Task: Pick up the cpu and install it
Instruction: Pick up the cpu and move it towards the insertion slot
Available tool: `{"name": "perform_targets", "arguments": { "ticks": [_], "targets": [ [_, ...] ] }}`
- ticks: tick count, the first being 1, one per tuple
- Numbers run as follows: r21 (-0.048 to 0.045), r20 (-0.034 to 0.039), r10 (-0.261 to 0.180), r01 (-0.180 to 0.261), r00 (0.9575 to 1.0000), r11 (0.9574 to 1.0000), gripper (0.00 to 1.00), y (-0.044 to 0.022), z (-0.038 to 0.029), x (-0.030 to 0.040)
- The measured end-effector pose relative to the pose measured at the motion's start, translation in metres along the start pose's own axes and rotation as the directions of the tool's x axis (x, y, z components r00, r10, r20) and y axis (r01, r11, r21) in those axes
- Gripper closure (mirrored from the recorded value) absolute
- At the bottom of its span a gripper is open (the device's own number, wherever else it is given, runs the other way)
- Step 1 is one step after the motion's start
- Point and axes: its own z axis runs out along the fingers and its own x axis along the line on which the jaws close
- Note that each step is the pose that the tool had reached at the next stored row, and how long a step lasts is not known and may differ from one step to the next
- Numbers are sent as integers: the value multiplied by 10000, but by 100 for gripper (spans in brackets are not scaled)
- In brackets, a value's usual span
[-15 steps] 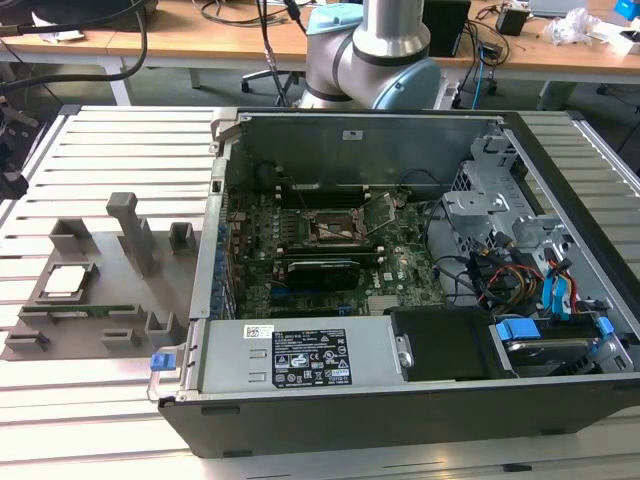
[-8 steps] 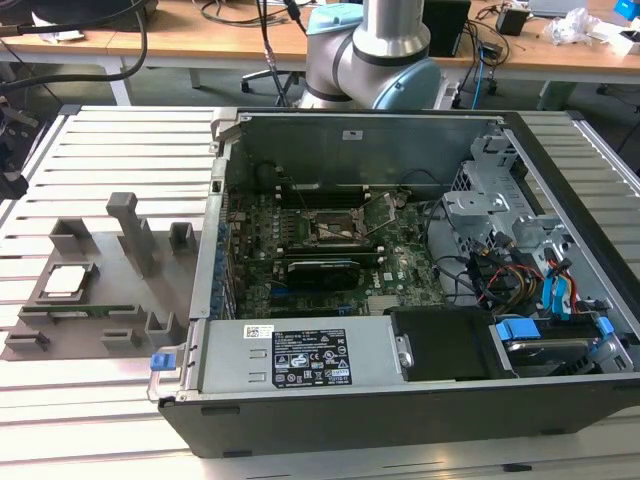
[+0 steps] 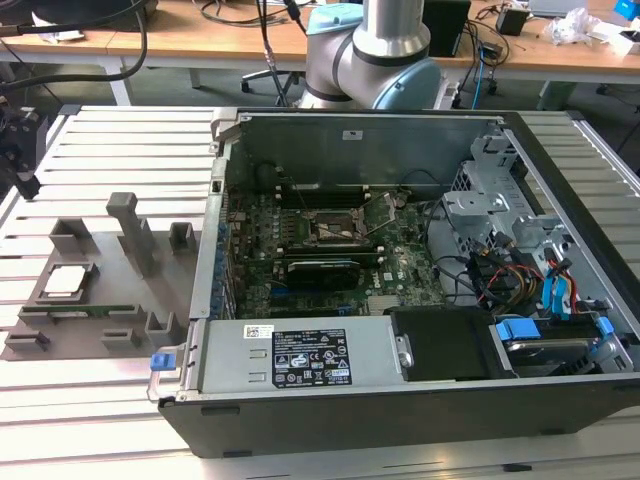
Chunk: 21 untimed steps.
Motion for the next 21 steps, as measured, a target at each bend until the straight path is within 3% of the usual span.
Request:
{"name": "perform_targets", "arguments": {
  "ticks": [4,7,8,9,14,16,21],
  "targets": [
    [0,0,0,0,10000,10000,46,0,0,0],
    [28,1,-17,17,10000,10000,46,0,0,2],
    [176,5,-111,111,9999,9998,46,0,0,1],
    [211,6,-172,172,9999,9996,46,0,1,1],
    [143,8,-551,550,9985,9984,46,0,45,1],
    [96,9,-563,563,9984,9984,46,-4,106,0],
    [90,9,-566,566,9984,9984,46,-30,253,9]
  ]
}}
